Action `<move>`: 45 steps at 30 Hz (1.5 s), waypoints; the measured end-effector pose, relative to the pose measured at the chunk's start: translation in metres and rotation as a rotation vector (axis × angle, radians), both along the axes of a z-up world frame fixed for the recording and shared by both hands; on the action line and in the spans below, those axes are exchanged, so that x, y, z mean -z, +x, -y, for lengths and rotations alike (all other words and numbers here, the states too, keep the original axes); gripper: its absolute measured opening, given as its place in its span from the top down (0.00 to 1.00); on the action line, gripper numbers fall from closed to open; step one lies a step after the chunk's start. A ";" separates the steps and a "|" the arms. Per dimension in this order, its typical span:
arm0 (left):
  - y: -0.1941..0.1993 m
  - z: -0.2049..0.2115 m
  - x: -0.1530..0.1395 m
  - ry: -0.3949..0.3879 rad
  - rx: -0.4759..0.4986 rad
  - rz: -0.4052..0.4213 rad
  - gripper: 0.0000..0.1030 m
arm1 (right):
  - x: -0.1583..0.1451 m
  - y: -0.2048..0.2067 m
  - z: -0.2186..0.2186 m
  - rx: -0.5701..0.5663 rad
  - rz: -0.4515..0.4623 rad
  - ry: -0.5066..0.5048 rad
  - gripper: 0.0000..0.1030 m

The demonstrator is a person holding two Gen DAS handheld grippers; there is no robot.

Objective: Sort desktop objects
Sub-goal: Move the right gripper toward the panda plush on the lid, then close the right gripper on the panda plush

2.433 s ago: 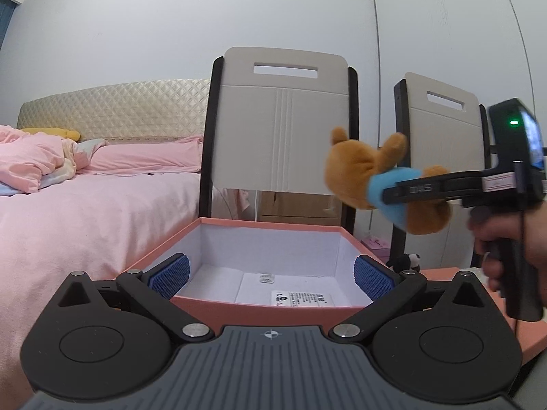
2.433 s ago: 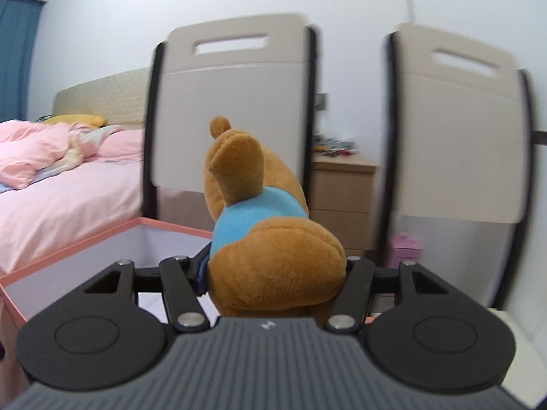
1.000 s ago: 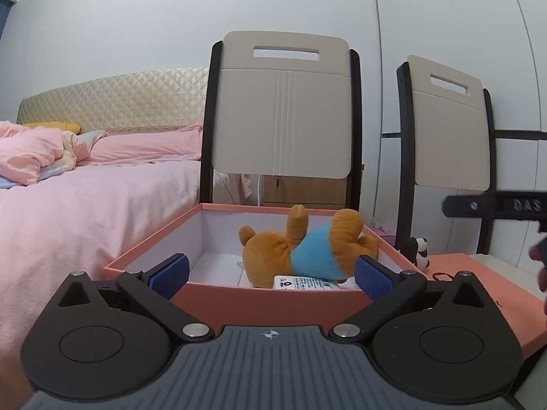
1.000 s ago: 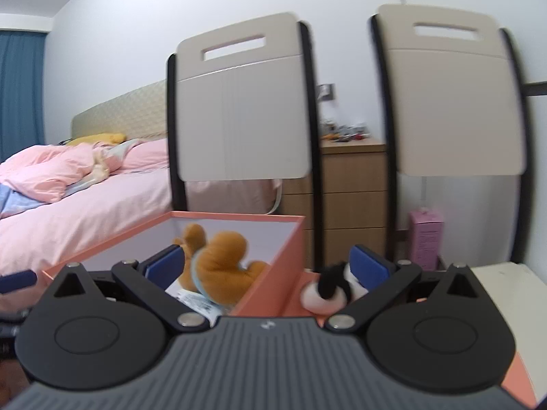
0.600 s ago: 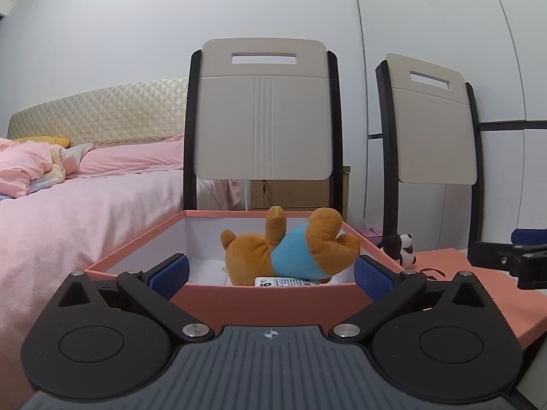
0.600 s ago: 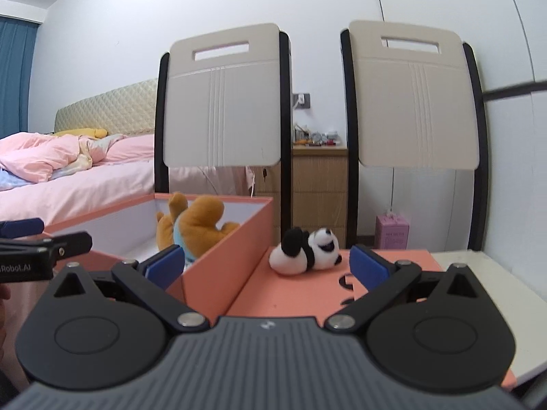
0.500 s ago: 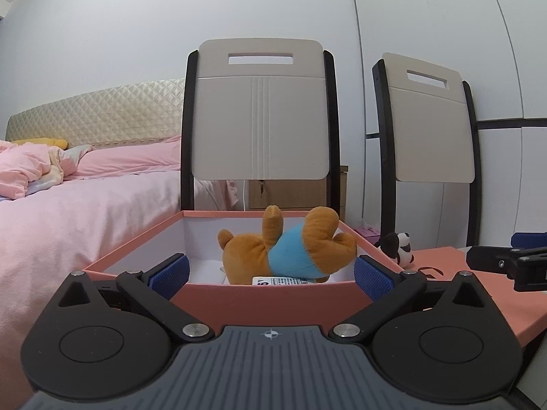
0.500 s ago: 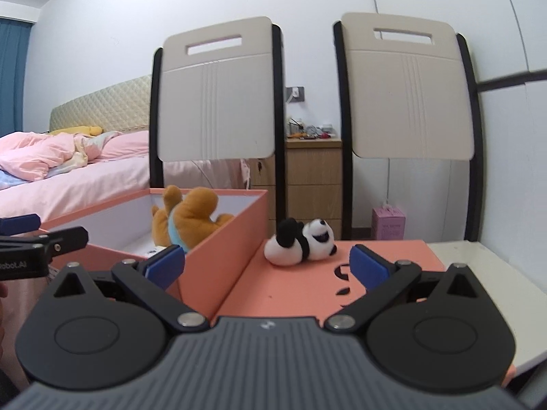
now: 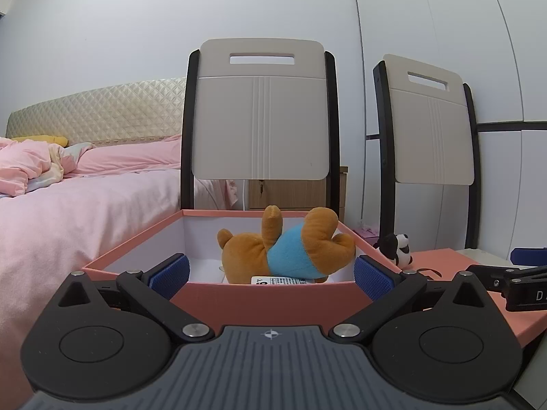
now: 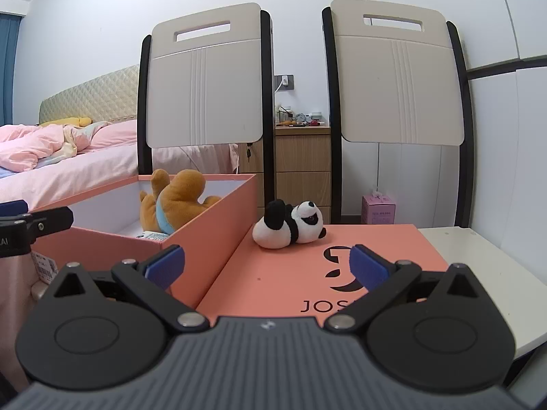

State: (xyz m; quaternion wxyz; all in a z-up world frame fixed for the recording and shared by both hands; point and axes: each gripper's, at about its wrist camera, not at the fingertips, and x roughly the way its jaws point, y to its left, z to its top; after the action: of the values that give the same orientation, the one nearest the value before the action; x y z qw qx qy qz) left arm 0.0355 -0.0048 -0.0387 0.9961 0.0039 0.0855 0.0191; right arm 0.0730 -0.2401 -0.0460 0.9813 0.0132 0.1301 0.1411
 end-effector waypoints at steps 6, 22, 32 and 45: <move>0.000 0.000 0.000 0.002 0.002 -0.001 0.00 | 0.001 -0.001 0.000 -0.001 0.000 0.000 0.00; -0.002 0.004 0.000 0.009 0.009 -0.007 0.00 | 0.000 0.006 0.007 0.035 -0.014 0.008 0.00; -0.004 0.006 0.001 0.018 0.027 -0.015 0.00 | -0.014 0.059 -0.003 0.015 -0.019 0.064 0.00; 0.000 -0.004 -0.001 -0.025 0.016 -0.036 0.00 | -0.001 0.151 -0.032 0.063 -0.171 0.059 0.29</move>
State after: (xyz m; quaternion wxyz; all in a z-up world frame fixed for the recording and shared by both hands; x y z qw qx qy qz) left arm 0.0360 -0.0009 -0.0375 0.9945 -0.0074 0.1035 0.0101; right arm 0.2235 -0.2076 -0.0455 0.9698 0.0581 0.2087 0.1125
